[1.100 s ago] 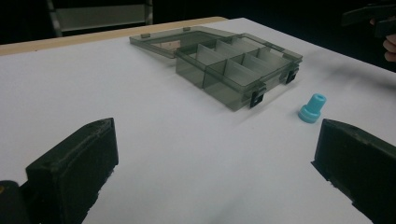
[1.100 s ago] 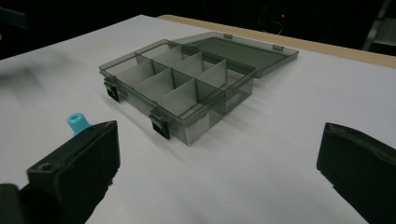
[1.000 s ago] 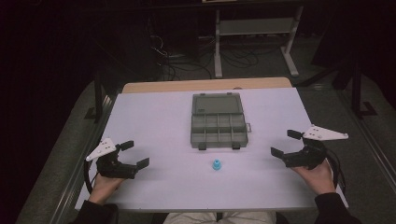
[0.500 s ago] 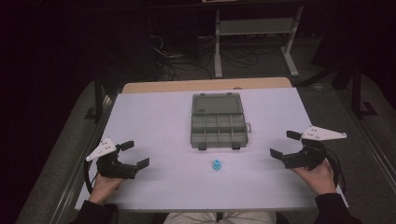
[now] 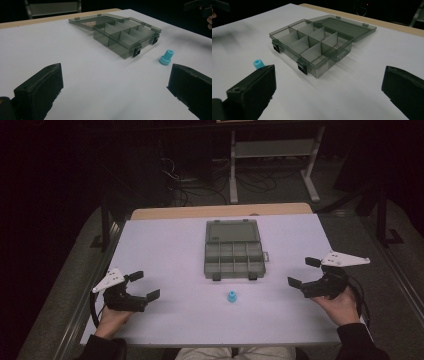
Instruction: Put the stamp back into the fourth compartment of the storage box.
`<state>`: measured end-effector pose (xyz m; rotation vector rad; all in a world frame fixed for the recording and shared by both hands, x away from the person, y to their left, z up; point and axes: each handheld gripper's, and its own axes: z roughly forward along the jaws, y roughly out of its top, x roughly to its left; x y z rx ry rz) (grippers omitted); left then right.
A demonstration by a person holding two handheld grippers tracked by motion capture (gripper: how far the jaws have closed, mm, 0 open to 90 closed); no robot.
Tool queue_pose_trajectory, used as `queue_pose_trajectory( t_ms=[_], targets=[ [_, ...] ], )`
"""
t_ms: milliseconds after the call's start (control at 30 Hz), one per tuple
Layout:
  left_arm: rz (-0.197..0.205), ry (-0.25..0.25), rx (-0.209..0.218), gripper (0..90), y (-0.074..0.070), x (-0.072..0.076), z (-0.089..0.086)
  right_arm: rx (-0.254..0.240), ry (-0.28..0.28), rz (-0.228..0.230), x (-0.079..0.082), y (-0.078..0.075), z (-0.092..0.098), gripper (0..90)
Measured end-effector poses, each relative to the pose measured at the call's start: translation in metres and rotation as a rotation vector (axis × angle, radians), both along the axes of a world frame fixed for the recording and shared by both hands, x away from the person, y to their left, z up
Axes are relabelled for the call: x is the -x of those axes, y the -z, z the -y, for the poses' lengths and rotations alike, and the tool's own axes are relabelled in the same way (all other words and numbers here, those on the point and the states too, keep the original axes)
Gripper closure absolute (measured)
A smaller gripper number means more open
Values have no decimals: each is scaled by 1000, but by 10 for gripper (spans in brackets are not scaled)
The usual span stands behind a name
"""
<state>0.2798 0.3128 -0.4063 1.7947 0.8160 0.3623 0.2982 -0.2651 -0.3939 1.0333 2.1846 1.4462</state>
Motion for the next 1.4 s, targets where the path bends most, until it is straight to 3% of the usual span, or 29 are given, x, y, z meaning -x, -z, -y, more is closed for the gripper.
queue_pose_trajectory(
  t_ms=[567, 1400],
  targets=[
    [2, -1, 2, 0, 0, 0, 0, 32, -56, -5, -11, -13, -20, 0],
    [4, 0, 3, 0, 0, 0, 0, 73, -121, -20, -20, -15, -43, 0]
  ],
)
